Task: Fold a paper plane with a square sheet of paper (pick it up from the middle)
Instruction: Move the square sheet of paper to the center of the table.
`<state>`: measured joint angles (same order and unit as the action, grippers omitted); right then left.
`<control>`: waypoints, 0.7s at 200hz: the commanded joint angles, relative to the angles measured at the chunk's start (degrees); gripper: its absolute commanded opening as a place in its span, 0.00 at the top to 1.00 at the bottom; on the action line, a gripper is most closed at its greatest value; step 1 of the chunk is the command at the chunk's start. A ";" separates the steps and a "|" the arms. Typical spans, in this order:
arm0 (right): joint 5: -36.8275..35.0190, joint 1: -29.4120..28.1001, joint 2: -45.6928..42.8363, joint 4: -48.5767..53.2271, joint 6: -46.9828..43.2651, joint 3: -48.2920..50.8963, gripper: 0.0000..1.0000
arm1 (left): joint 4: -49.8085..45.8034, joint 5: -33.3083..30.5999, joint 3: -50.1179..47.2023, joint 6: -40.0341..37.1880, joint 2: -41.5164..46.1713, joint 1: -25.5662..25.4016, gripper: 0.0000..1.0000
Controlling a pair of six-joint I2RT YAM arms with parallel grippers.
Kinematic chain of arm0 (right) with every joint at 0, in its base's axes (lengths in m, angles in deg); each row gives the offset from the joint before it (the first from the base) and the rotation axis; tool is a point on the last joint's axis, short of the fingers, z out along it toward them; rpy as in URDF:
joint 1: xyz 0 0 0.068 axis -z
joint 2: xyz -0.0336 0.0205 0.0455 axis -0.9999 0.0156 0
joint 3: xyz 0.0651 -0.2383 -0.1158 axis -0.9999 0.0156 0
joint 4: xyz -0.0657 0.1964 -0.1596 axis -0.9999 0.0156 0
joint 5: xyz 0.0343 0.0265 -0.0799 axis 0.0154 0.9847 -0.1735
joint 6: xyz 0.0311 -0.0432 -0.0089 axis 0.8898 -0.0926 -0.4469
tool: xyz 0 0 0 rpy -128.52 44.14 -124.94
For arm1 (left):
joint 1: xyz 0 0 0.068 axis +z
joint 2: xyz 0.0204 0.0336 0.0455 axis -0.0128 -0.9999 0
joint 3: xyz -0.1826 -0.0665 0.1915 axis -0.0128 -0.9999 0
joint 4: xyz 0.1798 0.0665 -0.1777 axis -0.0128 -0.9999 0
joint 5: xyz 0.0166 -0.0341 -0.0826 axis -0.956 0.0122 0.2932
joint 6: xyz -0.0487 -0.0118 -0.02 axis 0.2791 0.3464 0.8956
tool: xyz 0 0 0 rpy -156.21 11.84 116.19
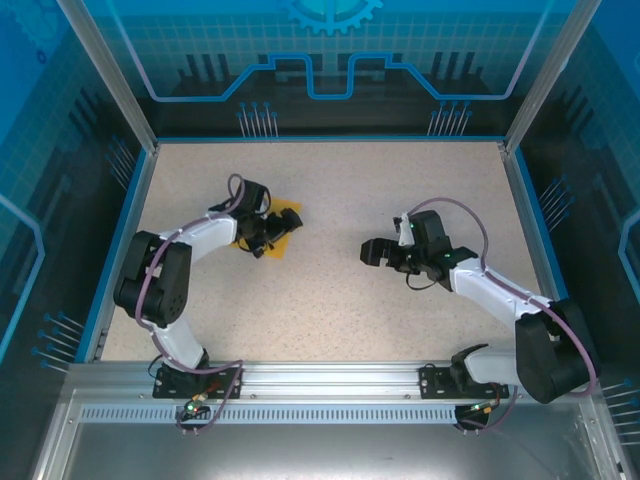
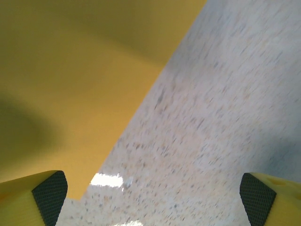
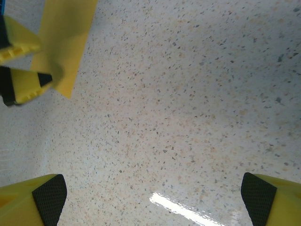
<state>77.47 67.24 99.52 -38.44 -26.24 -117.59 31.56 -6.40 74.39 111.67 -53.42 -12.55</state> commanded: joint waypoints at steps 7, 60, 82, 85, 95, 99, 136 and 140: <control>-1.89 -2.98 -0.23 -0.41 2.04 0.46 0.01 | -4.43 -0.54 6.33 -5.86 -3.34 4.31 0.01; -4.07 -6.17 1.41 -0.58 3.35 -0.10 0.00 | -7.26 0.66 11.19 -7.21 -10.46 6.04 0.02; -5.04 -6.74 1.63 -0.69 4.20 0.26 0.01 | -5.42 2.90 8.56 -5.98 -10.60 5.98 0.01; -5.19 -6.78 1.63 -0.73 4.32 0.39 0.01 | -4.96 3.14 7.92 -5.72 -10.53 6.01 0.02; -5.79 -6.95 1.56 -0.81 4.93 0.78 0.01 | -3.76 3.56 5.80 -4.59 -9.81 5.94 0.01; -6.30 -6.99 1.52 -0.75 5.19 0.87 0.01 | -3.36 3.66 4.97 -4.13 -9.47 5.83 0.02; -12.52 -7.05 0.87 3.52 8.09 1.36 0.01 | 1.49 5.08 -3.56 1.48 -5.77 3.50 0.02; -13.04 -7.05 0.92 4.32 8.26 1.26 0.01 | 2.24 5.22 -4.50 2.35 -5.34 2.89 0.02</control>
<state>69.36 60.97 100.72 -37.95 -20.60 -117.03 33.94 -4.13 75.92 108.52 -60.33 -6.91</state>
